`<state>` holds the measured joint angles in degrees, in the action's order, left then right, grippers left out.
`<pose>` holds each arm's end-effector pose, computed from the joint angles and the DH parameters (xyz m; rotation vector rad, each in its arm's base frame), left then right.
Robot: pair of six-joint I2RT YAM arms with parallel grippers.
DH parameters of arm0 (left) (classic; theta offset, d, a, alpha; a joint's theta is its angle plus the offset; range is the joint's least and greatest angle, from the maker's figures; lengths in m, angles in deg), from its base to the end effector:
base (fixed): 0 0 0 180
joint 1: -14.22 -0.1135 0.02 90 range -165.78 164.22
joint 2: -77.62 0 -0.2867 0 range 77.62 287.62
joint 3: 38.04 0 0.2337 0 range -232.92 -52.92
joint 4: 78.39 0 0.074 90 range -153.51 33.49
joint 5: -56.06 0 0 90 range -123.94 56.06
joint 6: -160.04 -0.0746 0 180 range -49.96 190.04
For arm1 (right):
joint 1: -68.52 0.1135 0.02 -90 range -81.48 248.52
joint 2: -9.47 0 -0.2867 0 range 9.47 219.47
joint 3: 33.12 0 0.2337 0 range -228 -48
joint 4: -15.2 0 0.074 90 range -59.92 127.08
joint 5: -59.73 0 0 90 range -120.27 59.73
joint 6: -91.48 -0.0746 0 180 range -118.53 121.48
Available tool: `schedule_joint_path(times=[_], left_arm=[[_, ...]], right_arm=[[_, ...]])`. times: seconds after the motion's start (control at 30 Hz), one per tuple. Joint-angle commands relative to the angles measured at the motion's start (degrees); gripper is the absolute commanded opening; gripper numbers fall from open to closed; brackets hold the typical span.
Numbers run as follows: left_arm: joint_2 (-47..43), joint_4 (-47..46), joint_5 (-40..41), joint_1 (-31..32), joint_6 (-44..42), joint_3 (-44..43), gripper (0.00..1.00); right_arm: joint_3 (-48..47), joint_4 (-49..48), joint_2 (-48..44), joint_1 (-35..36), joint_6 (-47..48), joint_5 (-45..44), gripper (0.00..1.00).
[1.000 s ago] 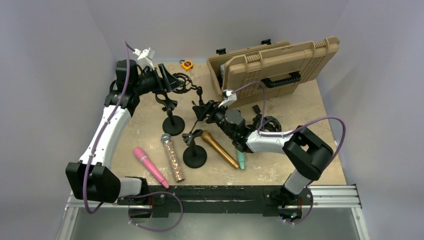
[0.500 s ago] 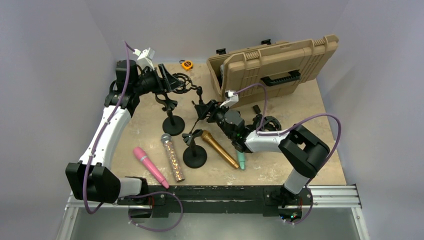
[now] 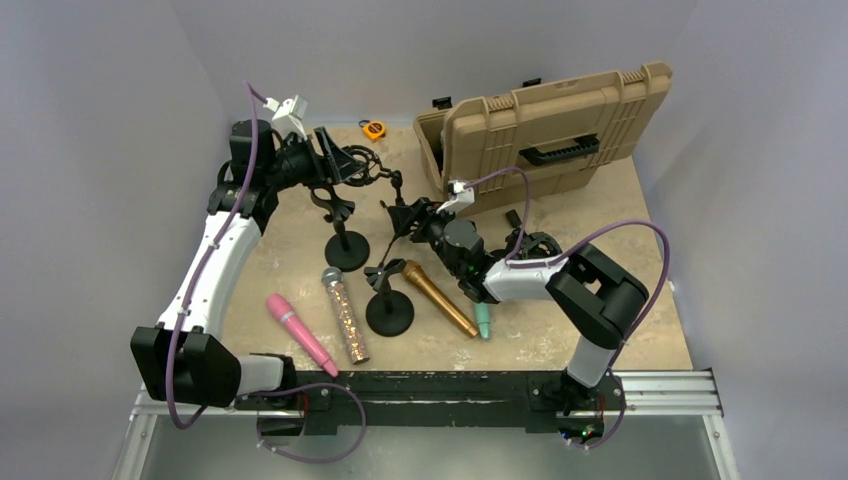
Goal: Remove the microphone from the stand
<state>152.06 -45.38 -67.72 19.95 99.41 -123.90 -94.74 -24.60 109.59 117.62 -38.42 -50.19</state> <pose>0.2930 -0.0711 0.3859 -0.0056 2.0066 -0.9717 0.2794 0.2837 0.2535 0.1586 1.6226 0.9495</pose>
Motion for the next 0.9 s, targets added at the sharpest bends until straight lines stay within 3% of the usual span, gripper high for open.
schedule_joint_path(times=[0.0, 0.57, 0.77, 0.87], left_arm=[[-1.0, 2.5, -1.4, 0.2, -0.3, 1.1, 0.61], [-1.1, 2.6, -1.3, 0.2, -0.4, 1.1, 0.62], [-1.7, 3.5, 0.0, 0.2, -1.4, 0.8, 0.7], [-2.2, 4.8, 2.0, 0.2, -2.6, 0.5, 0.71]], right_arm=[[-3.1, 0.5, 1.7, -0.8, -1.5, 0.2, 0.64], [5.2, -4.4, -2.8, -0.7, -5.5, 2.5, 0.65], [12.3, -13.1, -7.7, -0.8, -6.6, 7.4, 0.82], [11.4, -15.0, -6.6, -0.9, -6.4, 8.1, 0.83]])
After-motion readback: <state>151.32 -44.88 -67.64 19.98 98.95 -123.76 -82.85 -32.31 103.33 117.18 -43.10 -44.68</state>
